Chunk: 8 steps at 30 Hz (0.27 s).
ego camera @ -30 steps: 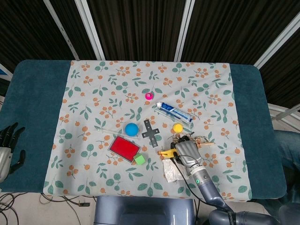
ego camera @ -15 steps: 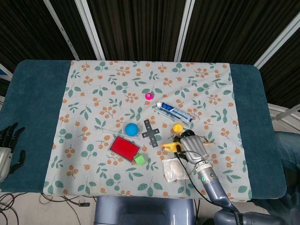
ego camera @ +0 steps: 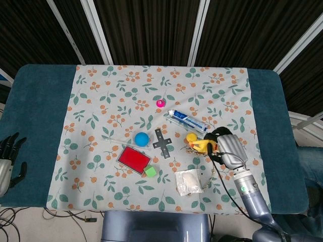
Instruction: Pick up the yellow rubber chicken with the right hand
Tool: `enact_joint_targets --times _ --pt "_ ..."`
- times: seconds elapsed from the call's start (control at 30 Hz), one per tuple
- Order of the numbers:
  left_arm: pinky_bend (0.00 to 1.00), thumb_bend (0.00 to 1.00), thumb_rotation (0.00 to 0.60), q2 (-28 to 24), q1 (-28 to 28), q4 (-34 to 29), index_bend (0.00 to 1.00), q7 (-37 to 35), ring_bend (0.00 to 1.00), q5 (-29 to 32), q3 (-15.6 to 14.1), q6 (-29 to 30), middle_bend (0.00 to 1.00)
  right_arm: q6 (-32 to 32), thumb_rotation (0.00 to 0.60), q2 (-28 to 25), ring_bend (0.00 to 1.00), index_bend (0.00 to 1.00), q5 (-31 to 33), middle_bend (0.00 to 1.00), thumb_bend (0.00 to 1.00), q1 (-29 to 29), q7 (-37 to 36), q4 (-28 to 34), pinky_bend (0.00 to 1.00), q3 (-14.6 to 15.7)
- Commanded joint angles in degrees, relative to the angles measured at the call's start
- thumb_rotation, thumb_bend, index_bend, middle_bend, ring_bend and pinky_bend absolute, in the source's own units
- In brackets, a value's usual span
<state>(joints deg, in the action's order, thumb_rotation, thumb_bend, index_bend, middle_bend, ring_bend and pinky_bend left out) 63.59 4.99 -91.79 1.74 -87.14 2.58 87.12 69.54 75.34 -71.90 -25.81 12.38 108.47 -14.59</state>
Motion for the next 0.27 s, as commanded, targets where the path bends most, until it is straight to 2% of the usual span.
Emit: enact_joint_targets --times 0.03,0.27 --pt "0.1 0.53 0.6 0.0 -0.05 0.0 0.1 -0.06 0.03 -0.09 -0.01 0.12 0.0 2.08 0.6 -2.69 0.35 0.53 0.04 0.64 0.6 1.52 -4.27 2.46 0.22 -1.93" --pt "0.1 0.53 0.6 0.05 -0.1 -0.1 0.1 0.15 0.03 -0.24 -0.08 0.2 0.0 1.32 0.6 -8.06 0.35 0.53 0.82 0.64 0.6 3.28 -15.73 6.07 0.22 -3.93"
